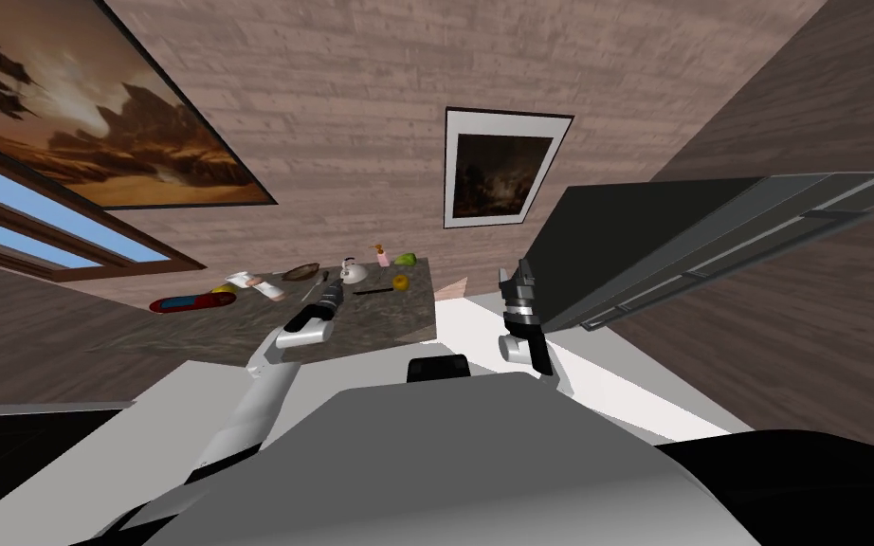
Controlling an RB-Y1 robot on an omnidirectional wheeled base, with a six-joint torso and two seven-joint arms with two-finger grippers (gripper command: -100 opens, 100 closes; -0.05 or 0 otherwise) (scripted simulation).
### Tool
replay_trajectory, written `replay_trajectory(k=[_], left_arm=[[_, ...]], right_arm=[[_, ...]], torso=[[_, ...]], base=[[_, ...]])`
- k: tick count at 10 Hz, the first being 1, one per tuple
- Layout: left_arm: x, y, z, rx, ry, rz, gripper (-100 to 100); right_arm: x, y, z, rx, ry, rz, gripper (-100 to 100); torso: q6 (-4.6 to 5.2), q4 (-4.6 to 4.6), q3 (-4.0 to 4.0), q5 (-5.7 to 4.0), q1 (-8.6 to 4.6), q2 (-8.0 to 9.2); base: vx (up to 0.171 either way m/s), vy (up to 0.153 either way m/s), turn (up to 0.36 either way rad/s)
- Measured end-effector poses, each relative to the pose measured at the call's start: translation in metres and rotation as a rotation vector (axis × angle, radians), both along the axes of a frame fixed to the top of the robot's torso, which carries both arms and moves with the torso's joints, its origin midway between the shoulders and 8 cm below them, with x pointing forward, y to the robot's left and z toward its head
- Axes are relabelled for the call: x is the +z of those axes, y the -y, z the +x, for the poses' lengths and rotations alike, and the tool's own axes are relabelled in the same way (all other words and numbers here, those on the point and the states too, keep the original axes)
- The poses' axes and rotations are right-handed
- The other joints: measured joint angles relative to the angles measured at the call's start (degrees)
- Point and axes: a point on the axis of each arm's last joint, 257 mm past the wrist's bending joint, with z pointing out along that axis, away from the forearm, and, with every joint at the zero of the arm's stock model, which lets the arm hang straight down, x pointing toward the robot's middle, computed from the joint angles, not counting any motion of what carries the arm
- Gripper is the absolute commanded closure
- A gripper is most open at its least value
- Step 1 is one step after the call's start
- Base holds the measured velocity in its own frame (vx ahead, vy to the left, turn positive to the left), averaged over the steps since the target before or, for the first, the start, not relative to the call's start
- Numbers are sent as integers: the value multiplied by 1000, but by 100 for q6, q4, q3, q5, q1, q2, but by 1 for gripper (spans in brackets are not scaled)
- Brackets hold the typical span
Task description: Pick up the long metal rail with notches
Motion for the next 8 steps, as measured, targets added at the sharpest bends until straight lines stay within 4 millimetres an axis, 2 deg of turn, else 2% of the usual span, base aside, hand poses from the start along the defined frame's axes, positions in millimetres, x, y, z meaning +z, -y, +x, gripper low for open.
replay_trajectory(k=[1,4,8], left_arm=[[-4,-4,0,9,-19,-3,-100],[-9,-37,6,69,-89,-11,-100],[-26,-63,3,134,-179,-32,-100]], right_arm=[[0,0,0,0,0,0,0],[0,0,0,0,0,0,0],[0,0,0,0,0,0,0]], torso=[[-2,0,0,0,1,-1],[1,0,-1,0,2,-1],[-2,-1,-2,1,2,-4]], base=[[-7,-2,-104],[-7,3,-83],[0,1,-45]])
